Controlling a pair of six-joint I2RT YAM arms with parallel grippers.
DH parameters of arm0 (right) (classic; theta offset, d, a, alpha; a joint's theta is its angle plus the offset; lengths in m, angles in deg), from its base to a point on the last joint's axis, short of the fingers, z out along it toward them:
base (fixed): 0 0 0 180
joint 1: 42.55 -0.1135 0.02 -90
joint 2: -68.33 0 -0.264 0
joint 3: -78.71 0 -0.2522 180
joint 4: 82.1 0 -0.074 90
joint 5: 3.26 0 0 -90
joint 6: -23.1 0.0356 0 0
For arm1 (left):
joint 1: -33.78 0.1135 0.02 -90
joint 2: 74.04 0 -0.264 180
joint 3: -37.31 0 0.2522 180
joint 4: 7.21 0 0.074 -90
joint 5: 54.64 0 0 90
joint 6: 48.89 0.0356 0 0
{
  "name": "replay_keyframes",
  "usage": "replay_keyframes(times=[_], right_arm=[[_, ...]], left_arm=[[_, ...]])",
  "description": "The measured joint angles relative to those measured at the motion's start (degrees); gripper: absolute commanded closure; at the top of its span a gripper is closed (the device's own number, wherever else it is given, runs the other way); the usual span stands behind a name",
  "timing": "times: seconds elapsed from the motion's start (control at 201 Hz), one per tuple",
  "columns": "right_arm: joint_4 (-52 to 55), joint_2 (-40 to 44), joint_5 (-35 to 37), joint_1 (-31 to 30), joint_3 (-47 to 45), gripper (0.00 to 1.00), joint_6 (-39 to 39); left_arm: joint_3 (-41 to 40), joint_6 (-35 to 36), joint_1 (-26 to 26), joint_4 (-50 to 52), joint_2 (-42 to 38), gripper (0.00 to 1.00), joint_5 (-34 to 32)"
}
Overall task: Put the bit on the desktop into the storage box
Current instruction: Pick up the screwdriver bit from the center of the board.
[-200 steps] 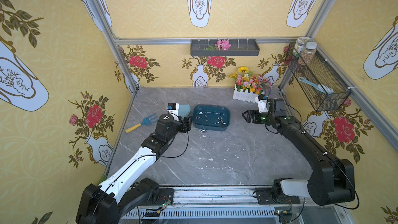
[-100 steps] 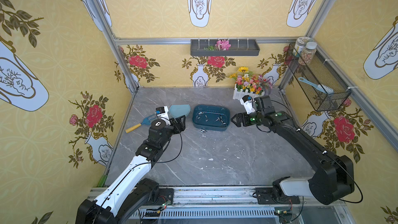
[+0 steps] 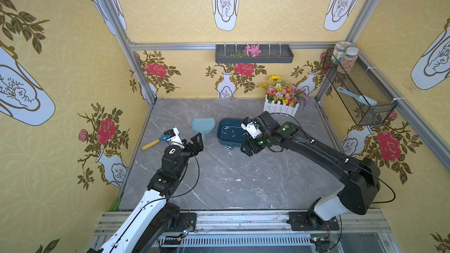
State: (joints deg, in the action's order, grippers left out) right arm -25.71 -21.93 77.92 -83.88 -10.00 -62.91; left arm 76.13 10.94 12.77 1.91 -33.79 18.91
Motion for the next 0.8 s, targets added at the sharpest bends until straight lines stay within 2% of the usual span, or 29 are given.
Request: replay_keyframes(times=[0.254, 0.796], right_arm=[[4.5, -12.0, 6.0, -7.4, 8.3, 0.32, -1.6], [2.5, -29.2, 10.1, -8.5, 17.7, 0.49, -3.1]], left_arm=[[-0.5, -0.3, 0.1, 0.2, 0.0, 0.00, -1.4], [-0.9, -0.4, 0.1, 0.4, 1.6, 0.00, -1.8]])
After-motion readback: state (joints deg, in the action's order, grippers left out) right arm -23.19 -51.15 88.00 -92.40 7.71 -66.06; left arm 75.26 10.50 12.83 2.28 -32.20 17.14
